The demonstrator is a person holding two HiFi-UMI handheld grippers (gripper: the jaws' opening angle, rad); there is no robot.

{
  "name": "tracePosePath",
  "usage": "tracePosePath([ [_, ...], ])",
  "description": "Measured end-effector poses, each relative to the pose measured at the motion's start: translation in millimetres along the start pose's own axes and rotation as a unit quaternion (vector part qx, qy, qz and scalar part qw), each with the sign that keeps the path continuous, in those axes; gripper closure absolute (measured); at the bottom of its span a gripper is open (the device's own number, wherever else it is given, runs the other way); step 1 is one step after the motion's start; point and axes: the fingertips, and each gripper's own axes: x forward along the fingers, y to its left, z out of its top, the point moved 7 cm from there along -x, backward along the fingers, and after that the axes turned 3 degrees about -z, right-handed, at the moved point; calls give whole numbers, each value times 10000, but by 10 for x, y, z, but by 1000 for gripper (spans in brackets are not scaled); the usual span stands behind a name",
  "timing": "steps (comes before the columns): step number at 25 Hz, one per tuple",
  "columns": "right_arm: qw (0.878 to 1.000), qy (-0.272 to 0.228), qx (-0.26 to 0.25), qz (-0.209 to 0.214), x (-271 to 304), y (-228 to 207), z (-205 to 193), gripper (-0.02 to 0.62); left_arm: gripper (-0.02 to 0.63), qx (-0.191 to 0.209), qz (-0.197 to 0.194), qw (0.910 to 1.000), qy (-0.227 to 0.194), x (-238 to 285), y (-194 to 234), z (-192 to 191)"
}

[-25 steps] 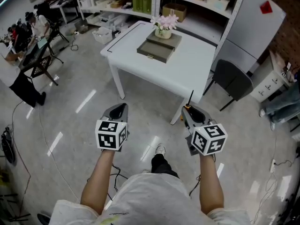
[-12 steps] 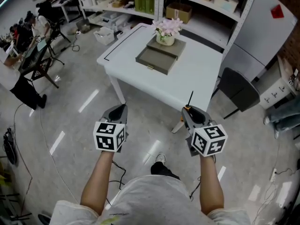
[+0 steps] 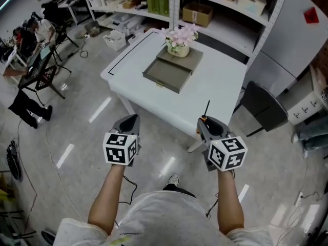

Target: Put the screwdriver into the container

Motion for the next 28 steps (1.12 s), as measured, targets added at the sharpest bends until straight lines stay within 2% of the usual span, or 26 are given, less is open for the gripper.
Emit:
tracePosePath([
  [7,9999,-47,78,116,193,-307,114,520,601,83,72,9999,32,278,-36,174],
  [14,9997,15,80,231,422,-437,158,520,601,28,198,9998,65,465,72,225],
  [22,9997,110,-3,229,792,-576,247,520,601,-65,205,9998,50,819,338,281],
  [28,9998,133,-63,116,1160,-640,387,520,601,-101,48,9999,32,1228,641,402],
])
